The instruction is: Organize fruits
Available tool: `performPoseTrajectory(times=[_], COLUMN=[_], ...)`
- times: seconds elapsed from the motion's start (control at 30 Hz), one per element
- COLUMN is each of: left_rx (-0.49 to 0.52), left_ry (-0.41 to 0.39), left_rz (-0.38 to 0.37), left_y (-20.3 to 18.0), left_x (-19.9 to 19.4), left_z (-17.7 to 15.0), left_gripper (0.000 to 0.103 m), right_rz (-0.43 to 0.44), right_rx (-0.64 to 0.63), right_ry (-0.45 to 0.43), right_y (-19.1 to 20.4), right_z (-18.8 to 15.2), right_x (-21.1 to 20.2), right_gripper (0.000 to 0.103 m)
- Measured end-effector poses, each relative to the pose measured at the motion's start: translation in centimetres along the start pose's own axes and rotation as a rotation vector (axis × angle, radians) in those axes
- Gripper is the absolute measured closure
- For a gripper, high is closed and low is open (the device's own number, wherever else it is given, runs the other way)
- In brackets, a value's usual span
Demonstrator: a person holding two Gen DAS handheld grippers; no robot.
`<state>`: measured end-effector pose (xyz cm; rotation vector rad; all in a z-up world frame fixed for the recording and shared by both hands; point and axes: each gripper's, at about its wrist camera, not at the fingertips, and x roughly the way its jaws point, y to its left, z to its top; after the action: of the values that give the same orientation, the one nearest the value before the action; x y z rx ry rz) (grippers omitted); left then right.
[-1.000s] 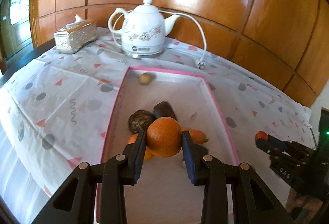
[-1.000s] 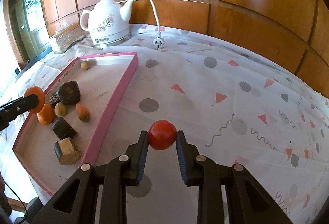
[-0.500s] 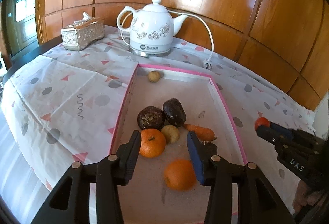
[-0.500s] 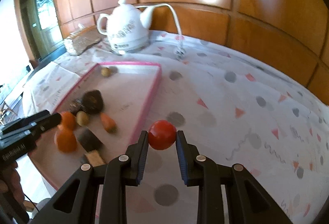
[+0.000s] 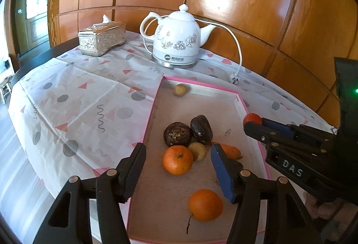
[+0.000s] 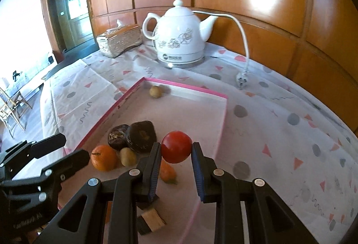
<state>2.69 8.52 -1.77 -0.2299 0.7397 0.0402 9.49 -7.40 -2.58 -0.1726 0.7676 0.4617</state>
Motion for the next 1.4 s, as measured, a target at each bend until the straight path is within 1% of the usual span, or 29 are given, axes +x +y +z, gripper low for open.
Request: performPoseTrajectory(times=[0.23, 0.3, 0.37, 0.4, 0.5, 0.6, 0.7, 0.77, 0.8, 0.9, 1.1, 1.23, 1.4], left_rx=[-0.007, -0.014, -0.018, -0.020, -0.021, -0.016, -0.012, -0.009, -0.007, 0.011, 0.050, 0.055, 0.064], left_ry=[0.003, 0.002, -0.003, -0.004, -0.007, -0.013, -0.025, -0.035, -0.039, -0.057, -0.060, -0.056, -0.078], left_rz=[0.009, 0.016, 0.023, 0.027, 0.038, 0.049, 0.055, 0.062, 0.065, 0.066, 0.096, 0.116, 0.134], left_y=[0.3, 0.4, 0.5, 0.5, 0.5, 0.4, 0.2, -0.1, -0.2, -0.8, -1.9, -2.3, -2.8], left_x=[0.1, 0.1, 0.1, 0.0, -0.1, -0.3, -0.7, -1.1, -1.2, -2.0, -2.8, -3.1, -3.7], left_z=[0.0, 0.0, 0.0, 0.0, 0.0, -0.1, -0.2, -0.3, -0.3, -0.5, -0.9, -1.2, -1.4], left_gripper=[0.040, 0.038, 0.034, 0.033, 0.030, 0.027, 0.019, 0.010, 0.008, 0.001, 0.000, 0.000, 0.000], right_rz=[0.010, 0.009, 0.009, 0.010, 0.010, 0.006, 0.000, -0.014, -0.020, -0.058, -0.100, -0.122, -0.131], right_rx=[0.007, 0.010, 0.015, 0.016, 0.023, 0.033, 0.049, 0.070, 0.080, 0.119, 0.163, 0.168, 0.159], right_ry=[0.020, 0.026, 0.029, 0.029, 0.022, 0.016, -0.001, -0.016, -0.022, -0.043, -0.055, -0.063, -0.070], right_y=[0.5, 0.5, 0.5, 0.5, 0.5, 0.3, 0.2, 0.0, -0.2, -0.6, -1.1, -1.0, -0.7], right_z=[0.7, 0.6, 0.6, 0.6, 0.4, 0.2, -0.3, -0.9, -1.2, -2.5, -4.7, -5.7, -6.4], right_x=[1.4, 1.8, 2.0, 2.0, 1.9, 1.5, 0.5, -0.4, -0.9, -2.4, -4.3, -5.2, -5.7], right_gripper=[0.075, 0.075, 0.075, 0.074, 0.065, 0.065, 0.065, 0.064, 0.063, 0.053, 0.052, 0.052, 0.052])
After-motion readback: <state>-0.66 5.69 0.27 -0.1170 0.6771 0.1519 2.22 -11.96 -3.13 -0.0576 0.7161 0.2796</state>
